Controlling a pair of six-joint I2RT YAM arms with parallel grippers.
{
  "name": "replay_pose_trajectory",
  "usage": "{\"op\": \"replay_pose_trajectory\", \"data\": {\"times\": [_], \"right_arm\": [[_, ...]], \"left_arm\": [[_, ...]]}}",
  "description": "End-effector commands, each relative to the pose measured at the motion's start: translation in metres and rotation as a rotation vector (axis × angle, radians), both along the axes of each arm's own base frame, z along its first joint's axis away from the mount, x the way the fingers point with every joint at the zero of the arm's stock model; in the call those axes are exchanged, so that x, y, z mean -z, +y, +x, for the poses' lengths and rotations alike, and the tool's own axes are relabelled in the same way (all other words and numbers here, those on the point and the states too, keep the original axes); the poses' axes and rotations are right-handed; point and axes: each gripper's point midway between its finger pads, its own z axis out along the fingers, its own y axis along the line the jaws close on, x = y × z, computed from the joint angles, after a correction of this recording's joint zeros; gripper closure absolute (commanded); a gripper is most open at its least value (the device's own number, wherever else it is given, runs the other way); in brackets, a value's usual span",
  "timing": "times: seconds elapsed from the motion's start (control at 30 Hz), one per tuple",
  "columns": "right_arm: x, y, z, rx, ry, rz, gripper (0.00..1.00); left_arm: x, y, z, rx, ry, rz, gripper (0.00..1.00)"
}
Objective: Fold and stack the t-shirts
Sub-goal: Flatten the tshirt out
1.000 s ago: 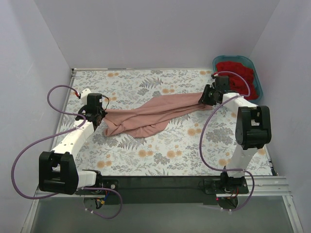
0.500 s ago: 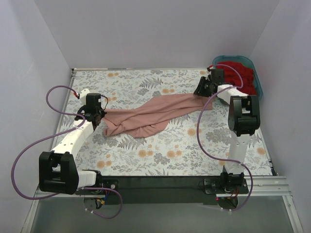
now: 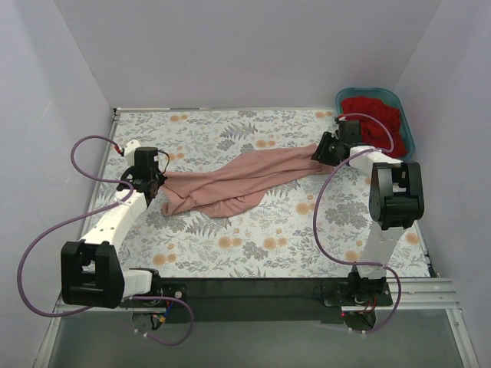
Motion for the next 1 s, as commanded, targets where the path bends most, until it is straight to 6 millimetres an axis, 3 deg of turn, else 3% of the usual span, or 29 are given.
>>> {"op": "replay_pose_trajectory", "data": {"times": [0.0, 0.43, 0.97], "right_arm": [[0.004, -0.003, 0.004, 0.039, -0.008, 0.025, 0.53], [0.03, -0.001, -0.005, 0.03, 0.032, 0.078, 0.41], [0.012, 0.016, 0.0, -0.044, -0.018, 0.155, 0.5]], "left_arm": [[-0.013, 0.007, -0.002, -0.031, -0.047, 0.008, 1.0], [-0.013, 0.005, -0.001, -0.019, -0.047, -0.001, 1.0], [-0.012, 0.003, -0.001, -0.012, -0.043, -0.005, 1.0]]}}
